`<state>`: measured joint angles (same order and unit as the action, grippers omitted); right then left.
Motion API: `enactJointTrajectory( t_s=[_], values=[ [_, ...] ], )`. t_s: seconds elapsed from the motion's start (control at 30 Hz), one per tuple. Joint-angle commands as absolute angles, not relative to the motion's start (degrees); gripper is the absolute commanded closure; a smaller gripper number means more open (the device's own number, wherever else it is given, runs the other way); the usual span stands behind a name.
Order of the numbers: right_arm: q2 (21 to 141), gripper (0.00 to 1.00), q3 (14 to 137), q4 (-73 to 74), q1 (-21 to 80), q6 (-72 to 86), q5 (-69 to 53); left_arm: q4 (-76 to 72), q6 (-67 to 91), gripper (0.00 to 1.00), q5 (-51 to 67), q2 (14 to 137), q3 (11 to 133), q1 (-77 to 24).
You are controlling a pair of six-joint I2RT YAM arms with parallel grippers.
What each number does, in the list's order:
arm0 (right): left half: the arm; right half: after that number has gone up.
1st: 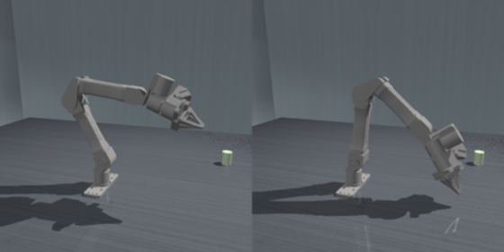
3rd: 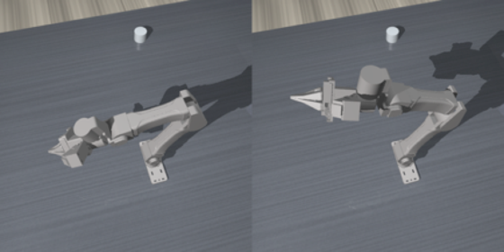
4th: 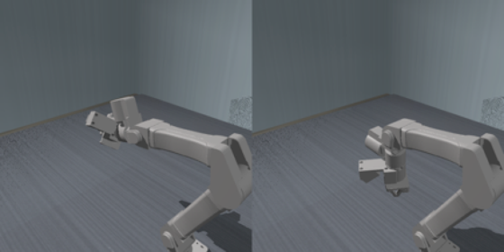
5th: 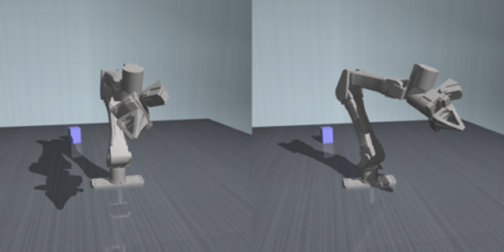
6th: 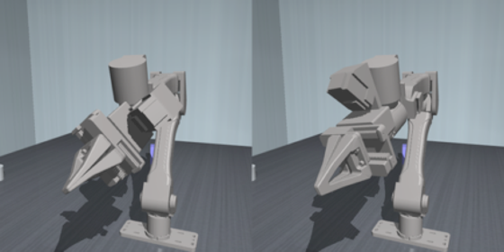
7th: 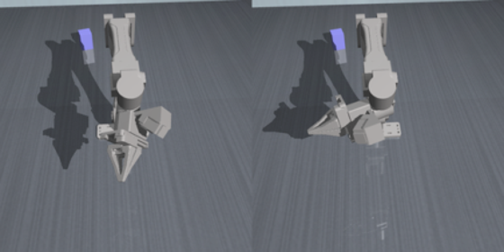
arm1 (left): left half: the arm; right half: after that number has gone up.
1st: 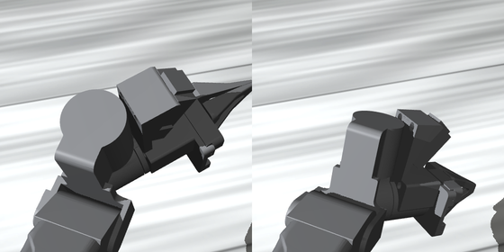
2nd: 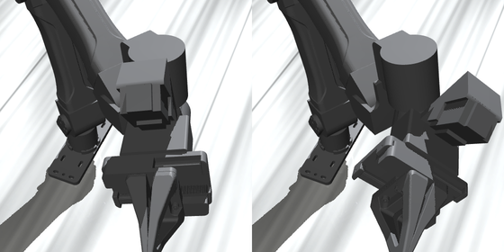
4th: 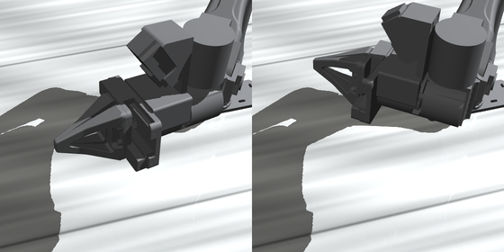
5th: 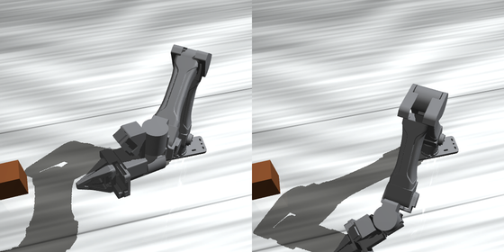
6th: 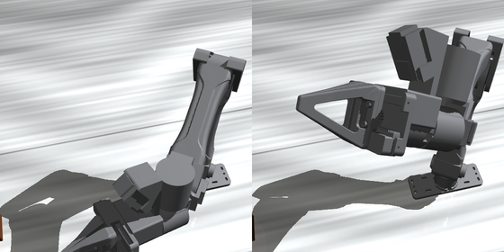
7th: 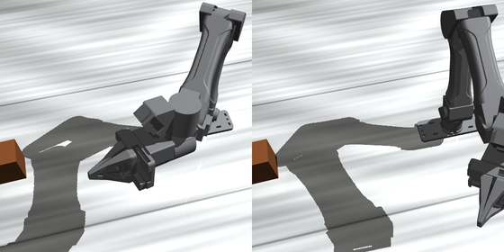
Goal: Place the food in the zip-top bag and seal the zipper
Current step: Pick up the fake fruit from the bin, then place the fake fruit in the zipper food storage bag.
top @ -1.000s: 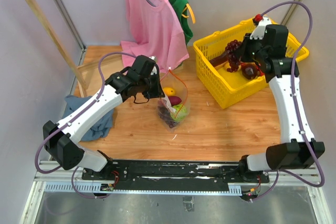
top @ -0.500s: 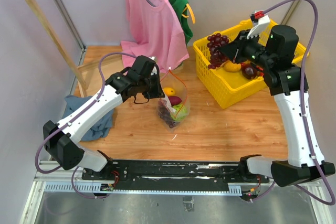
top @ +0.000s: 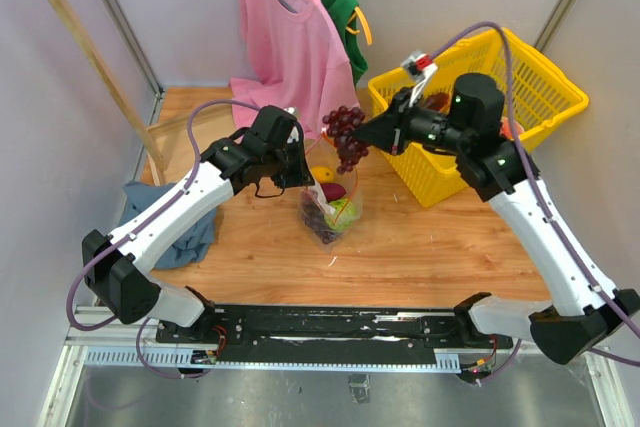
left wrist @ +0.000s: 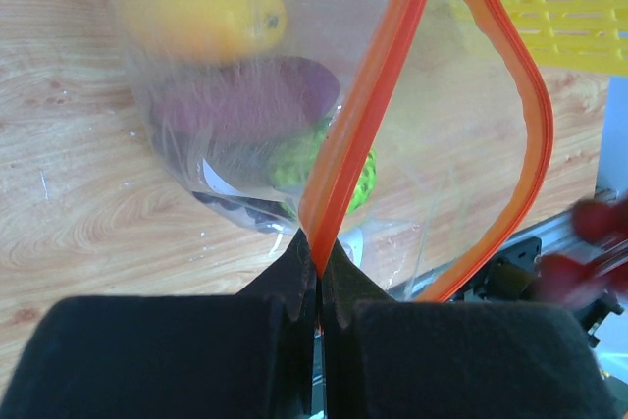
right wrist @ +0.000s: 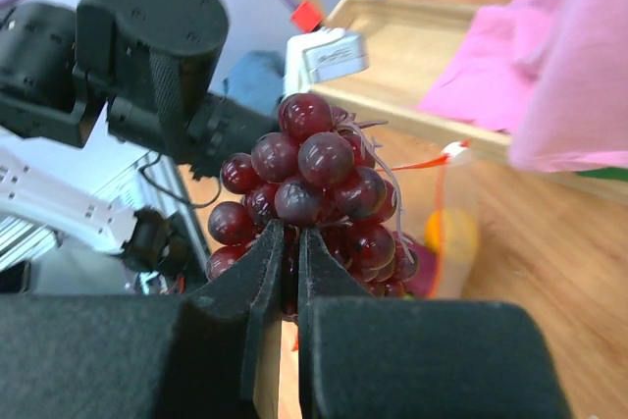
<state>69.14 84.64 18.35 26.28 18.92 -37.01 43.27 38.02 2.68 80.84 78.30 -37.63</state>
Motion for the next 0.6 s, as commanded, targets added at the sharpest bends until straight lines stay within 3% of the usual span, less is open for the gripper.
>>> enactJointTrajectory(
  t_s=[0.0,0.3,0.57],
  values=[
    [70.4,0.99,81.3,10.9,32.5,19.6,-37.7,41.6,38.6,1.00,3.1,79.6,77.9,-37.6],
    [73.3,0.99,74.6,9.2,36.4,18.8,-28.7,41.3,38.8,1.00,3.3,79.1,77.1,-37.6],
    [75.9,0.99,74.1,16.1,36.5,18.4,-23.2,41.1,38.7,1.00,3.2,79.0,76.9,-37.6]
  ],
)
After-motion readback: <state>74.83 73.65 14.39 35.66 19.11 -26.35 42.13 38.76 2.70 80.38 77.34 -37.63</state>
